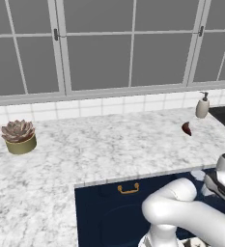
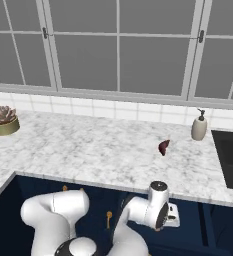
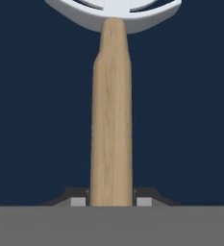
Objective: Pick the pizza cutter from the drawer and place it on the counter.
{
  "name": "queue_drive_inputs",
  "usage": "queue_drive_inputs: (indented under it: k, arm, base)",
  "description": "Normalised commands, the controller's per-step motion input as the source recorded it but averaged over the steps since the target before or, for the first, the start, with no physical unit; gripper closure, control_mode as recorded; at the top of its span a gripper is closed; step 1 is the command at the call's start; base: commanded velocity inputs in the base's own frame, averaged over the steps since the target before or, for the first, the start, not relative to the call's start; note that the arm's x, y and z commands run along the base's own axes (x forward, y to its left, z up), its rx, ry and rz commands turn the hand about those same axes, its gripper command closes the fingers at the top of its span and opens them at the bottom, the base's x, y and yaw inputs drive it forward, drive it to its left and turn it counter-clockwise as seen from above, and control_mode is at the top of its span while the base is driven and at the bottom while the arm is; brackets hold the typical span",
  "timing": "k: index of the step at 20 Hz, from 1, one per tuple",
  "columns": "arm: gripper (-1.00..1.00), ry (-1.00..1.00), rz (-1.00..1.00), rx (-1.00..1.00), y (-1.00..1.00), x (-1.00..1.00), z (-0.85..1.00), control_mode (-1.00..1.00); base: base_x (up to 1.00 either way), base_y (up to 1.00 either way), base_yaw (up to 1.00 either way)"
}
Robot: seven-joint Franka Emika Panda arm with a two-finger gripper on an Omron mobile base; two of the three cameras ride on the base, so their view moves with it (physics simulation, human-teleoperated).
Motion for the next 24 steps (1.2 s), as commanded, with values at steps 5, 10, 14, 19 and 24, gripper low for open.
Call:
queue_drive_inputs:
  k: [5, 10, 14, 19, 24]
  arm:
    - [1.00, 0.13, -0.11, 0.00, -0.23, -0.25, 0.65, -1.00]
    - [1.00, 0.13, -0.08, -0.02, -0.25, -0.47, 0.43, -1.00]
    - [1.00, 0.12, -0.09, -0.01, -0.20, -0.42, 0.52, -1.00]
    - [1.00, 0.11, -0.10, 0.00, -0.15, -0.45, 0.57, -1.00]
    - [1.00, 0.18, -0.14, 0.00, -0.06, -0.33, 0.63, -1.00]
  base:
    - [0.00, 0.00, 0.00]
    - [0.00, 0.00, 0.00]
    - [0.00, 0.00, 0.00]
    - [0.00, 0.00, 0.00]
    - [0.00, 0.00, 0.00]
